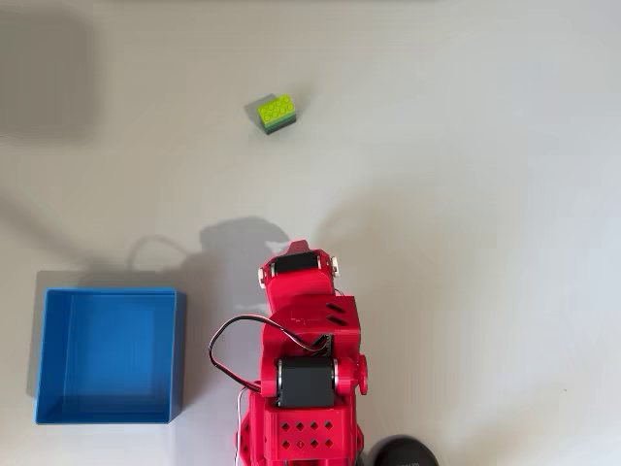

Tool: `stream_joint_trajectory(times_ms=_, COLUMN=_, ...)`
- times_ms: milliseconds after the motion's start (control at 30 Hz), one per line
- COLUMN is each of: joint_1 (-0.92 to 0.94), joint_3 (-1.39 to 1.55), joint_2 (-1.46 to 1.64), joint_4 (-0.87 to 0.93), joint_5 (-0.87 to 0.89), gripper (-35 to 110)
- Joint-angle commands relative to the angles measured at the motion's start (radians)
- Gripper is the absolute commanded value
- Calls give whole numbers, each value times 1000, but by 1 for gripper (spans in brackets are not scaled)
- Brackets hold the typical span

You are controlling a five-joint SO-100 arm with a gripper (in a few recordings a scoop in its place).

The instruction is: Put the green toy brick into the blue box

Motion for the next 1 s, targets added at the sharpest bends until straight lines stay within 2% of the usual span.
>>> stream_joint_trajectory(times_ms=0, joint_1=2, joint_3=-8, joint_2=5, joint_4=-37, joint_5=-17, gripper=0)
stream_joint_trajectory(times_ms=300, joint_1=-28, joint_3=-199, joint_2=-89, joint_4=-63, joint_5=2, gripper=0)
stream_joint_trajectory(times_ms=567, joint_1=-40, joint_3=-482, joint_2=-428, joint_4=-60, joint_5=6, gripper=0)
stream_joint_trajectory(times_ms=633, joint_1=-38, joint_3=-574, joint_2=-523, joint_4=-57, joint_5=-51, gripper=0)
stream_joint_trajectory(times_ms=967, joint_1=-41, joint_3=-1022, joint_2=-988, joint_4=66, joint_5=-121, gripper=0)
